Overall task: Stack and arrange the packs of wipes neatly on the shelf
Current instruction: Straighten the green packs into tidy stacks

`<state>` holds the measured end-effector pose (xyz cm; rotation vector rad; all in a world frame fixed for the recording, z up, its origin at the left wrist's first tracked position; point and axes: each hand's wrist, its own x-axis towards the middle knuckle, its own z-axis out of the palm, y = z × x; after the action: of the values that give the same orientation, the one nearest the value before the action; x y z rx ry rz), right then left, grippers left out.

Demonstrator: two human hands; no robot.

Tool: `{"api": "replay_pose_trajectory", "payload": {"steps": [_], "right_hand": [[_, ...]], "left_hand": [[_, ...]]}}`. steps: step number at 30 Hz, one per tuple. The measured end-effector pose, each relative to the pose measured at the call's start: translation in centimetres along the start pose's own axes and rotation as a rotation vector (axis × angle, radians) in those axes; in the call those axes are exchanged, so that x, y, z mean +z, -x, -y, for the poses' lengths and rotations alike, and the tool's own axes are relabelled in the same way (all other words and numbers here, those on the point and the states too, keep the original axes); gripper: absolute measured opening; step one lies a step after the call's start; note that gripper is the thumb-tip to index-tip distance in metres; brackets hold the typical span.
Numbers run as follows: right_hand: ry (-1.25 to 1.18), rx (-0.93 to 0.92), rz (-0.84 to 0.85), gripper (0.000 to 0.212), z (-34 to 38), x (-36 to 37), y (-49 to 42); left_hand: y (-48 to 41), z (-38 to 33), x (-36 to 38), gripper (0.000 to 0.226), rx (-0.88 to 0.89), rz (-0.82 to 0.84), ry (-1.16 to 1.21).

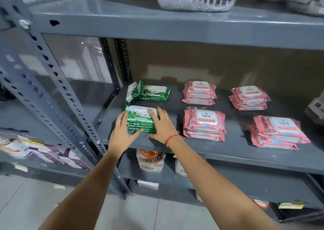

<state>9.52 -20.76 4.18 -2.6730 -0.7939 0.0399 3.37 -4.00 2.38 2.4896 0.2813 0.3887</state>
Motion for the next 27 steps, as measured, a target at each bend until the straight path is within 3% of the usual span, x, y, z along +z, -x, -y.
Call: {"api": "replay_pose_trajectory", "payload": {"steps": [5,15,21,24,27], "right_hand": [[0.021,-0.015,-0.025,0.085,-0.7,0.6,-0.5],[0.108,-0.023,0.042,0.093,-0.7,-1.2,-1.1],[-0.109,-0.037,0.13,0.11,0.3,-5.7,-3.2],[-0.282,0.004,0.066,0.095,1.8,-7.3,-6.0],[-0.444,0.168,-0.02,0.073,3.1,-7.3,-9.3]], "left_hand": [[-0.3,0.5,0.5,0.081,0.006,-0.009,0.008],[-0.7,1.1,0.5,0.087,0.044,0.001,0.009],[0.8,2.9,0.2,0.101,-0.058,-0.013,-0.056],[2.0,3.9,0.2,0.106,0.003,0.062,-0.229],[2.4,4.3,0.7,0.114,0.078,0.105,-0.366]]}}
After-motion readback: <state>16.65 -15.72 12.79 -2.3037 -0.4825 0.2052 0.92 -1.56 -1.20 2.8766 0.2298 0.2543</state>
